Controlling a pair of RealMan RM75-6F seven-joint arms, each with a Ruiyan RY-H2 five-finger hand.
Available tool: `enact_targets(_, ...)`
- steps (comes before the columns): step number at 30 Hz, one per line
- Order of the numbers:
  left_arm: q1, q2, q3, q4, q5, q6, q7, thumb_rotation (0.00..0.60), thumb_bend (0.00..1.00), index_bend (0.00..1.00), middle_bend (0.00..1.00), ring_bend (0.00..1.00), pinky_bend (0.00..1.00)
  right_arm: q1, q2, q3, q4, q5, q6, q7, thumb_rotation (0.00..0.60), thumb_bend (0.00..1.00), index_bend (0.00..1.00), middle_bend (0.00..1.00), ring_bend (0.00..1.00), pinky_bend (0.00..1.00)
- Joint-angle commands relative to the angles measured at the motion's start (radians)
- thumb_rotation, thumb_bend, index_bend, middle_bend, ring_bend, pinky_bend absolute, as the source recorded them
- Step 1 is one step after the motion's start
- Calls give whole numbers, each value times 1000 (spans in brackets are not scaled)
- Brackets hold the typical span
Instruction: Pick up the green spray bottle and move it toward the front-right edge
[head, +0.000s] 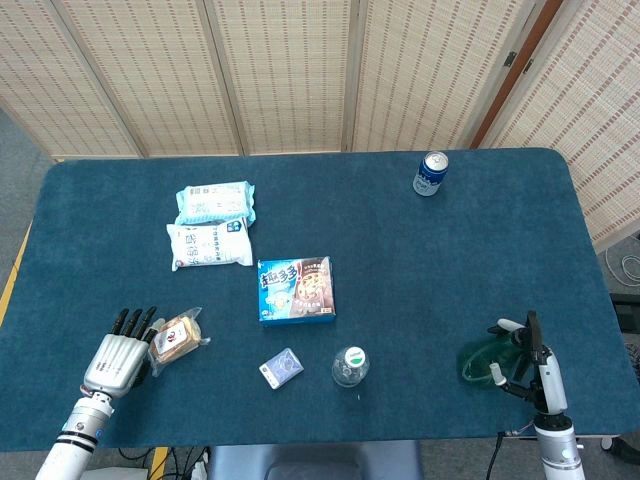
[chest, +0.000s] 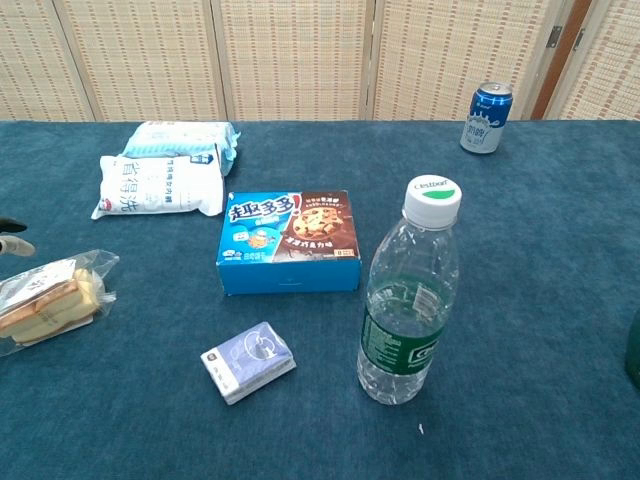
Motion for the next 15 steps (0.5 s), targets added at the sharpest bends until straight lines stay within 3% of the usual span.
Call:
enact_targets(1,2,0,2,0,4,2,0,600,442,91,0,0,0,-4,-4,-3,4,-1,-3,2,600,320,374,492,332,406)
enact_targets(15,12,-2,9,-8,26,17,5,600,442,91,0,0,0,-35,-20,0,28,7,20,41,600,281,374,486,332,383)
